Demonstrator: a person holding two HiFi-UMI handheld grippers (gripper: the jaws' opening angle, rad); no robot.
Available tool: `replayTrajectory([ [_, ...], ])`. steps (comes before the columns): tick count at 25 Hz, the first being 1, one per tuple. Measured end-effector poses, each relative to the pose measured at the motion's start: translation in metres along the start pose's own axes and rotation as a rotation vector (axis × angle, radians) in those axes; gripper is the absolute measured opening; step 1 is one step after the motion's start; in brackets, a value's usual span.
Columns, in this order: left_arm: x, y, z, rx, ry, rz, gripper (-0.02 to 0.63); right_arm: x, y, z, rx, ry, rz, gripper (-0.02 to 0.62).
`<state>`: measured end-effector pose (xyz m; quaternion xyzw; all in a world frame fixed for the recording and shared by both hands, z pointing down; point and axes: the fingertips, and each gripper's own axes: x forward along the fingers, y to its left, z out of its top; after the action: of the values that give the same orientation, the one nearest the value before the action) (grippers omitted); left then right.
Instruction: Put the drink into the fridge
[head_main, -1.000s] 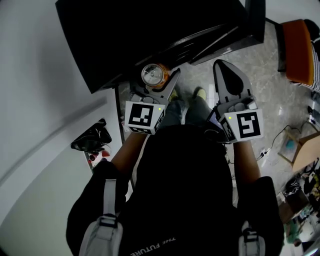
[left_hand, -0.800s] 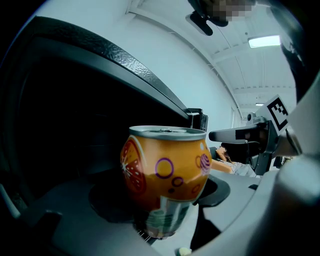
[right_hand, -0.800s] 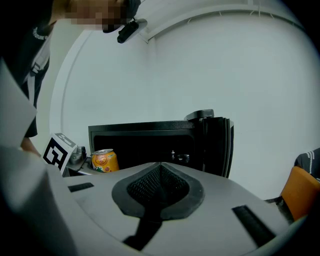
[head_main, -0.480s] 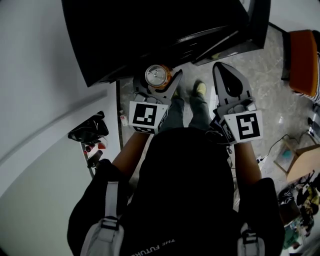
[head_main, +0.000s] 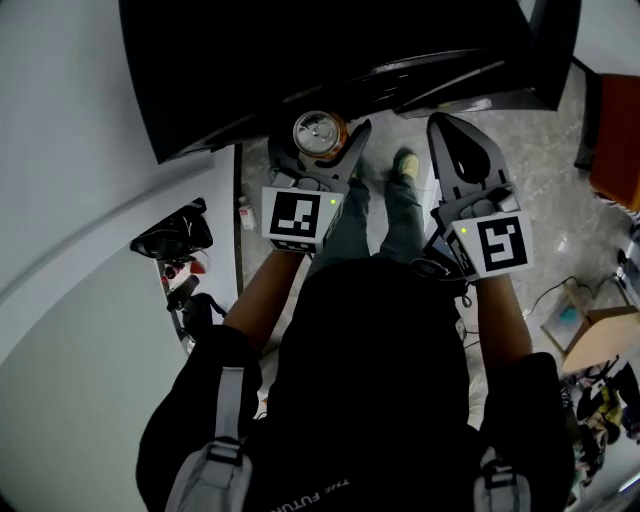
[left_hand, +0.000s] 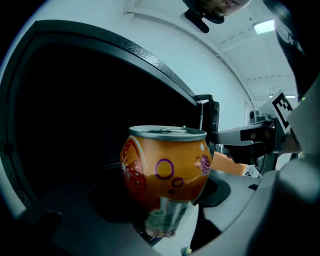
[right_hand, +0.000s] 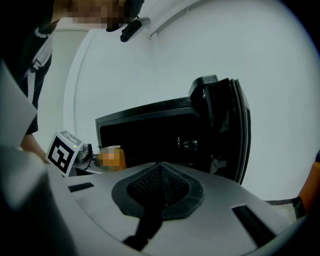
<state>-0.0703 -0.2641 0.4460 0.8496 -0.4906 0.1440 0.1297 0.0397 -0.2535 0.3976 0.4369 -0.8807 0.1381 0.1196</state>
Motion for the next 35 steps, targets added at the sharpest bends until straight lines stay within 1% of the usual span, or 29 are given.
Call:
replayTrajectory([
  [4, 0.004, 0.006, -0.003, -0.022, -0.010, 0.022, 0.345, 0.007, 0.000, -0.005, 0.000, 0.002, 0.014, 0.013],
  [9, 0.009, 0.010, -0.019, -0.009, 0.007, 0.029, 0.345, 0.012, 0.004, -0.017, -0.002, 0.017, 0.059, 0.013],
  [12, 0.017, 0.012, -0.028, -0.040, 0.005, 0.041, 0.345, 0.021, 0.004, -0.018, -0.020, -0.018, 0.054, 0.014],
  [14, 0.021, 0.012, -0.038, -0.043, 0.024, 0.042, 0.345, 0.023, 0.003, -0.019, -0.032, -0.034, 0.055, 0.013],
  [18, 0.033, 0.013, -0.050, -0.036, 0.050, 0.045, 0.345, 0.024, -0.004, -0.025, -0.034, -0.020, 0.059, 0.014],
  [21, 0.039, 0.020, -0.060, -0.030, 0.054, 0.056, 0.345, 0.026, -0.005, -0.032, -0.025, -0.008, 0.050, 0.013],
  [28, 0.053, 0.027, -0.067, -0.032, 0.047, 0.080, 0.345, 0.028, -0.007, -0.041, -0.011, 0.000, 0.056, 0.014],
  [35, 0.069, 0.035, -0.087, -0.028, 0.069, 0.103, 0.345, 0.035, -0.004, -0.050, 0.016, 0.009, 0.074, 0.013],
])
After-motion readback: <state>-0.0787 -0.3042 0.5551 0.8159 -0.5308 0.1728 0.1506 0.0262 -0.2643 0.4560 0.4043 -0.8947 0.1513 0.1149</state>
